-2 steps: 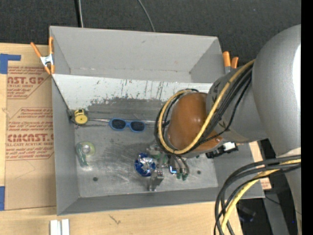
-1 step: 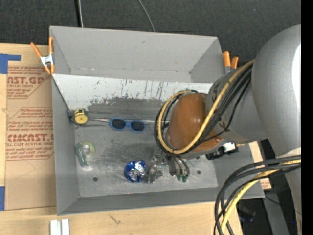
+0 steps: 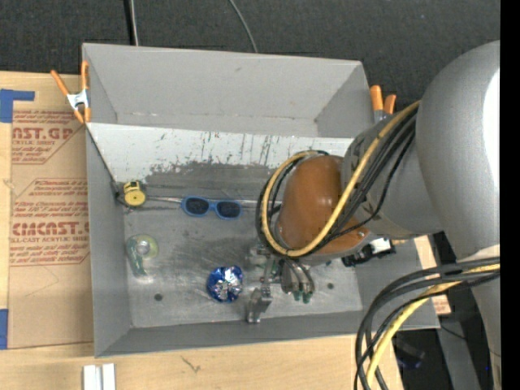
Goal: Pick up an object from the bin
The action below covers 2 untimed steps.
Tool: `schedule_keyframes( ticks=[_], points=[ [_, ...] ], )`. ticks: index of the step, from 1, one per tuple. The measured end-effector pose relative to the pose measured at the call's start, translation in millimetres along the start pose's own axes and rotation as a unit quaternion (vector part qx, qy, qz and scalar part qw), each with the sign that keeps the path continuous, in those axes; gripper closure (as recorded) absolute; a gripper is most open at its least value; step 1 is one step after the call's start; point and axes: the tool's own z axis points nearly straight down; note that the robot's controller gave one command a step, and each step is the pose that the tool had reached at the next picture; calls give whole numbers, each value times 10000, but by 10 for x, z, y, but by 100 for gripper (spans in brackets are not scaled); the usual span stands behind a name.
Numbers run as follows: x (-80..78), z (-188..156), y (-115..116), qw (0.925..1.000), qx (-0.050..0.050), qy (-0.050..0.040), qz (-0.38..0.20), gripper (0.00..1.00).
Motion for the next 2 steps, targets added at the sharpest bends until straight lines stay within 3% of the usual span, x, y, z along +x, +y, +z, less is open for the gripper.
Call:
schedule_keyframes(
  ticks=[1,2],
  points=[
    [63,-100,621,9997,-11,1,-242,0],
    [60,-99,584,9998,3,12,-214,100]
  ],
)
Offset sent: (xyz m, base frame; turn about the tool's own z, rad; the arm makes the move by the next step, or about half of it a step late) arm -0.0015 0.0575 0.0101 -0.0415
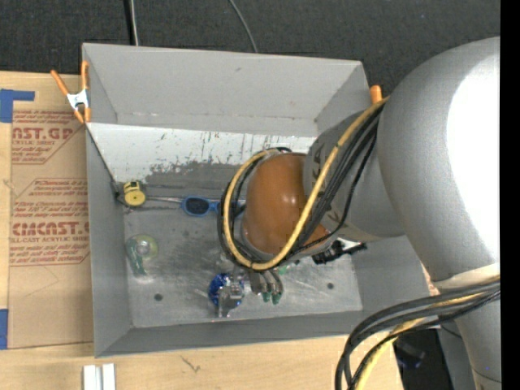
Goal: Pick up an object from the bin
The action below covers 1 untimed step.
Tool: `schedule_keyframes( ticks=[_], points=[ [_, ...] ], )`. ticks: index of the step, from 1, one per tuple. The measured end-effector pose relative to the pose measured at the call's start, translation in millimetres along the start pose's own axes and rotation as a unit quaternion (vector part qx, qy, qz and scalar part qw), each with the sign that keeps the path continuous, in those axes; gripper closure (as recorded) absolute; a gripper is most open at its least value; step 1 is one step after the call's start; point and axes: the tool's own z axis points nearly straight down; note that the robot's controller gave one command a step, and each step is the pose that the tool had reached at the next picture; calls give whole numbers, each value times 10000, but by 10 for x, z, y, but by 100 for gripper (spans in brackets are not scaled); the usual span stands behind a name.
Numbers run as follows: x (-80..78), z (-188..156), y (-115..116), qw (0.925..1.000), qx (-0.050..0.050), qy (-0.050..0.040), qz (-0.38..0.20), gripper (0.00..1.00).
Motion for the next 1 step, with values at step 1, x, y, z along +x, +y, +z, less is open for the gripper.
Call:
schedule_keyframes(
  ticks=[1],
  points=[
    [-65,-1312,-111,10000,-6,-50,86,100]
  ],
)
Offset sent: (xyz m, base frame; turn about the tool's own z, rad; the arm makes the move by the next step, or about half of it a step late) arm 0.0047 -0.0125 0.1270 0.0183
